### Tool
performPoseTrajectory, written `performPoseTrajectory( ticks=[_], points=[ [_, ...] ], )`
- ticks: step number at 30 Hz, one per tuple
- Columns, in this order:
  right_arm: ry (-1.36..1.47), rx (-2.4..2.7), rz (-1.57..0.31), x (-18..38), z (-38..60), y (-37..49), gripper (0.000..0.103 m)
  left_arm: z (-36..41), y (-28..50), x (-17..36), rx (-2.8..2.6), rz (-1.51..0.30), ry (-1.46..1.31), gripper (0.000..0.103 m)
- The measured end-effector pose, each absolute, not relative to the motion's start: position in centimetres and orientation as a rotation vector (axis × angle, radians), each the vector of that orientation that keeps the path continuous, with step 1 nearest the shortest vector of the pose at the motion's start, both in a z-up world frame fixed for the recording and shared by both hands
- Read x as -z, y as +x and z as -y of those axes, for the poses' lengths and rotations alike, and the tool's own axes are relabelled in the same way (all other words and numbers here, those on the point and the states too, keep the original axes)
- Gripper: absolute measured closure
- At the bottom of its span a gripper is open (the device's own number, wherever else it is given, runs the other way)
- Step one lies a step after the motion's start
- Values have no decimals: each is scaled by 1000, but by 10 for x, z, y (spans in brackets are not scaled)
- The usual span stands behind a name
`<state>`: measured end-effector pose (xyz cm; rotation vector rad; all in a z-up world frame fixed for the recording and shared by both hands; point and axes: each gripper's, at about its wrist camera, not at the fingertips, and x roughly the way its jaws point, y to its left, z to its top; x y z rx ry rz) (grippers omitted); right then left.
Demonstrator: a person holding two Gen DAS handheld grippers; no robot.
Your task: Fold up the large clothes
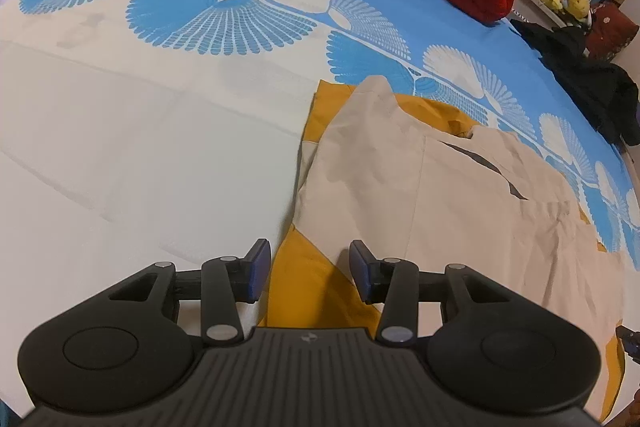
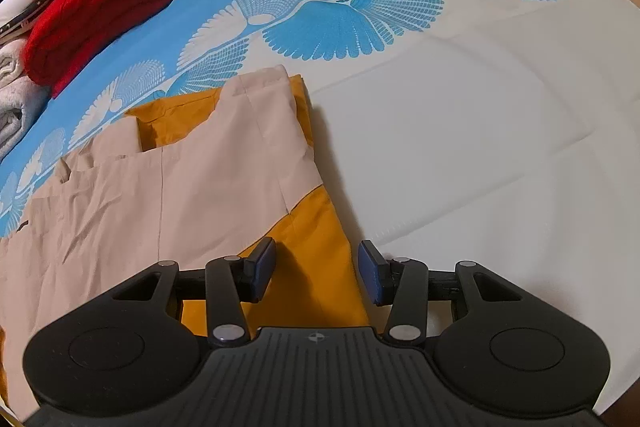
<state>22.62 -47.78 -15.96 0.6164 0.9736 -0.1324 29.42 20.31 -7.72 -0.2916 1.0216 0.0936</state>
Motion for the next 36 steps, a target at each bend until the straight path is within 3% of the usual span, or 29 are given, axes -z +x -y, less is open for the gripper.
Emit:
performPoseTrajectory(
  ticks=[5,7,9,11,20,21,23,26,31,36],
  points=[
    [597,115,-965,159,475,228,60,-197,299,81,-95,-1028,-281,54],
    [590,106,-960,159,476,228,72,-196,301,82,-94,-1029,-278,54],
    [584,104,-947,158,476,227,91,-196,304,84,-94,-1029,-274,54],
    [573,107,-922,154,478,226,96,-196,306,85,-97,-1032,-271,54],
    [486,83,-815,134,470,222,99,-194,311,91,-99,-1040,-266,58],
    [476,81,-806,131,469,222,99,-193,311,91,-93,-1036,-259,63],
    [451,77,-789,127,466,222,100,-191,311,88,-94,-1018,-244,89],
    [430,74,-772,122,463,222,100,-193,311,82,-82,-991,-257,100],
    [423,98,-698,109,464,218,101,-192,300,46,-69,-826,-245,102],
    [470,113,-500,79,474,205,101,-199,295,22,-80,-666,-294,102]
  ],
)
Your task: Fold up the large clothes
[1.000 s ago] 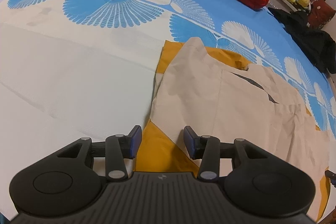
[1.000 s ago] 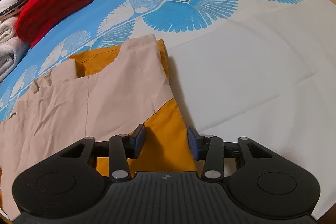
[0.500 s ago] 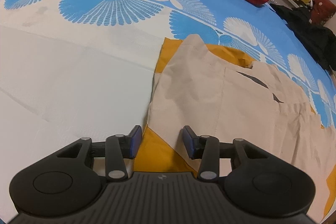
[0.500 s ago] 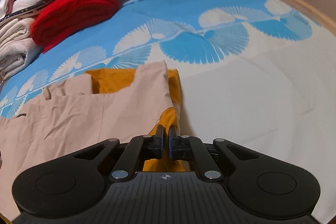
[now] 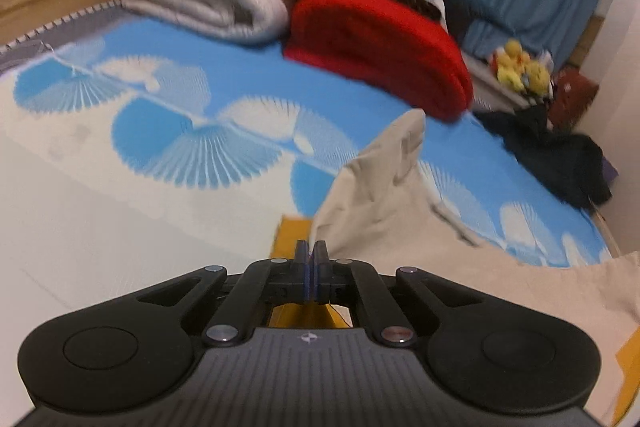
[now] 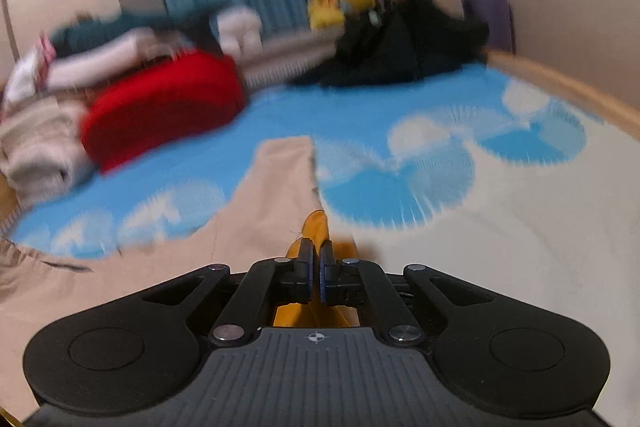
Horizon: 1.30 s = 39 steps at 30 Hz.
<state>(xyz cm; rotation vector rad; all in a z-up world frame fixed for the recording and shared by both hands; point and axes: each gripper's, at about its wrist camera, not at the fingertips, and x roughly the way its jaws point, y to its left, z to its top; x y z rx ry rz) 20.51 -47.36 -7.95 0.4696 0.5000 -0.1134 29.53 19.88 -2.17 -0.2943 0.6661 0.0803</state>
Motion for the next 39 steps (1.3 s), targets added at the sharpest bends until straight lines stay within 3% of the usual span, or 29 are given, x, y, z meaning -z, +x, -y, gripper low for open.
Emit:
performPoseTrajectory(
  ticks=[8,10,13,14,16,19,20,22,23,24,28,32,36,39],
  points=[
    [452,169,-481,85,471,241,101,-201,326,38,-144,-700,-301,101],
    [453,171,-535,96,468,256,96,-206,339,56,-182,-786,-325,93],
    [450,239,-694,125,465,275,89,-216,345,77,-161,-926,-407,65],
    [458,247,-741,134,465,278,87,-215,346,81,-150,-956,-408,61],
    [522,214,-844,152,469,282,77,-212,345,83,-138,-980,-363,61],
    [506,194,-907,161,468,277,75,-214,344,88,-128,-1001,-352,63],
    [498,185,-909,161,468,275,75,-214,344,91,-121,-1011,-358,71],
    [497,158,-911,160,467,272,81,-213,341,89,-121,-999,-353,103],
    [492,148,-896,157,465,270,98,-214,338,84,-133,-959,-345,103],
    [485,142,-871,152,465,269,100,-214,335,78,-146,-909,-346,103],
    [455,160,-719,125,465,258,101,-207,331,72,-158,-893,-326,102],
    [417,247,-838,141,461,265,96,-207,321,70,-221,-937,-291,93],
    [355,255,-807,132,456,254,91,-196,298,49,-91,-891,-219,93],
    [327,172,-709,112,453,234,91,-178,282,55,92,-974,-168,81]
  ],
)
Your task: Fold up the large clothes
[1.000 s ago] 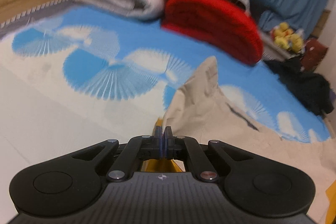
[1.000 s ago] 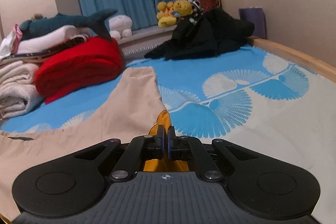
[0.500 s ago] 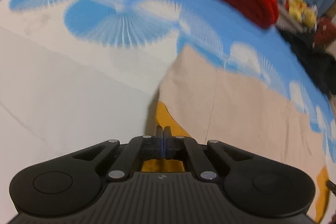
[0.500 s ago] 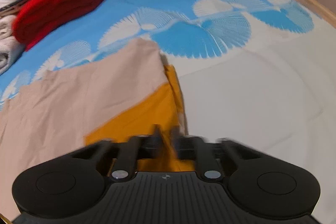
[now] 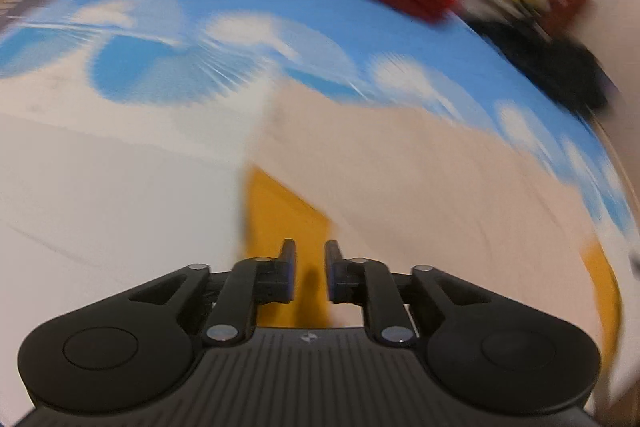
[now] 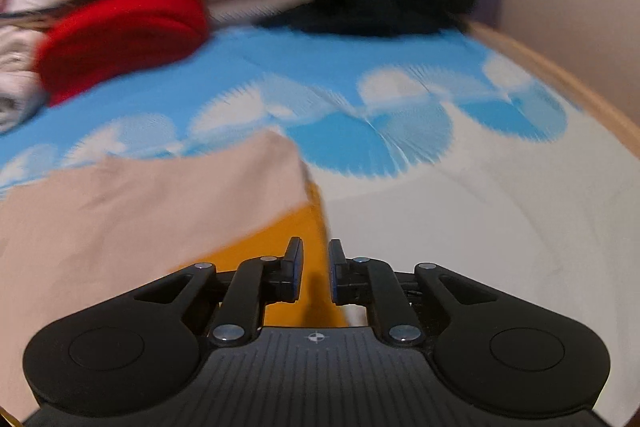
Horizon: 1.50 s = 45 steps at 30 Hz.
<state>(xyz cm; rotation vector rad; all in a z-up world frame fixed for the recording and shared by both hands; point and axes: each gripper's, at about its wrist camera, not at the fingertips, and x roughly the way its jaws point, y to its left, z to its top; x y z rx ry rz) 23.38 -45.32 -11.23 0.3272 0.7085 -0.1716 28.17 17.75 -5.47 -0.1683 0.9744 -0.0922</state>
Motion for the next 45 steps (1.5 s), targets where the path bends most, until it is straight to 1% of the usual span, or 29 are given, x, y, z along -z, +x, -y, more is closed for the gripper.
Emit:
performPoseTrajectory(
  ticks=[1,2,4,6,8,9,11,14,16,18,20,23,24,27,31,33,35,41,45],
  points=[
    [330,122,-672,106,452,224,91,-170,277,62,146,-1028,-136,75],
    [337,76,-646,101,453,215,91,-164,274,71,178,-1077,-93,73],
    [353,-10,-656,99,454,205,91,-155,266,93,154,-1172,79,72],
    [328,-57,-786,114,451,201,91,-158,260,103,87,-1200,157,72],
    [225,-21,-981,141,445,199,92,-166,256,98,53,-1193,127,72],
    [148,7,-1050,153,442,196,92,-171,254,95,37,-1190,109,72],
    [57,27,-1083,160,442,187,92,-176,248,92,11,-1194,117,71],
    [15,90,-1094,157,450,179,91,-178,236,81,-22,-1166,173,71],
    [0,144,-1042,145,453,175,91,-177,226,65,-30,-1076,184,71],
    [9,175,-916,119,455,167,91,-172,213,42,-36,-937,189,71],
    [27,190,-749,86,452,152,91,-166,197,21,-42,-822,159,71],
    [82,192,-544,46,444,128,91,-153,179,-3,-22,-733,90,71],
    [104,186,-492,37,439,118,88,-148,172,-9,-15,-714,76,71],
    [150,161,-389,14,420,94,87,-130,154,-19,6,-690,18,70],
    [221,120,-333,3,388,63,87,-106,125,-4,41,-661,-76,70],
    [240,95,-332,1,369,47,87,-95,107,12,60,-664,-68,73],
    [231,70,-335,0,347,32,87,-92,106,31,52,-714,-60,82],
    [172,-17,-386,2,298,25,87,-96,116,48,49,-720,-88,83],
    [147,-33,-419,9,288,42,87,-115,130,68,58,-830,-239,80]
  ],
)
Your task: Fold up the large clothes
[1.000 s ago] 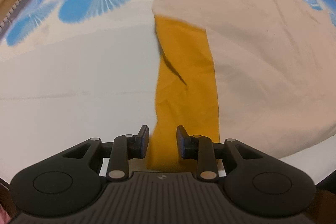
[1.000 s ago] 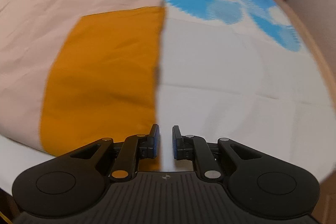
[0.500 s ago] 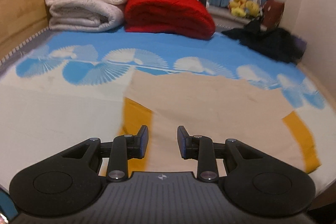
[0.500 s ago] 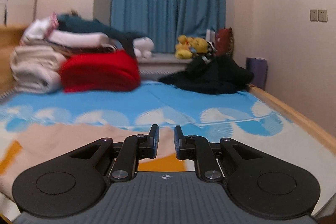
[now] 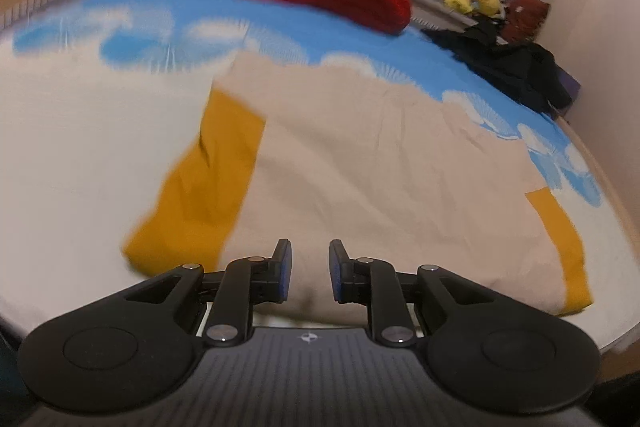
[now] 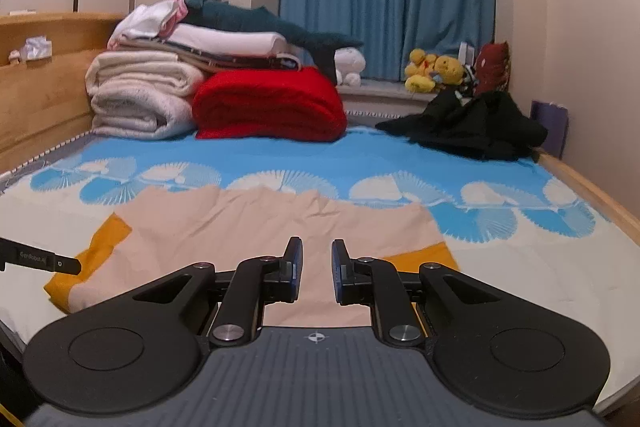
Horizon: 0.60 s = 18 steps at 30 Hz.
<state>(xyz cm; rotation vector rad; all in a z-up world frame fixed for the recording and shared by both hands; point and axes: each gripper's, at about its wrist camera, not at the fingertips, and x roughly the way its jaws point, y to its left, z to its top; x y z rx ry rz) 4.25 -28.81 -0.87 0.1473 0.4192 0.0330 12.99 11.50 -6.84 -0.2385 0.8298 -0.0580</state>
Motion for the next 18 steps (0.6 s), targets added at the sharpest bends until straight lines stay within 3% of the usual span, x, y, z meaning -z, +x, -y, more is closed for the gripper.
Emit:
performPoseTrajectory(
  ticks=[2,10,18],
  points=[
    [164,-37,-446,13,287,51,87,-124,137,80,61,-903,-316,68],
    [203,-48,-517,23,267,72,87,-157,149,110,-29,-995,-508,39],
    [205,-87,-567,26,244,85,87,-175,156,125,-126,-1014,-611,34]
  ],
)
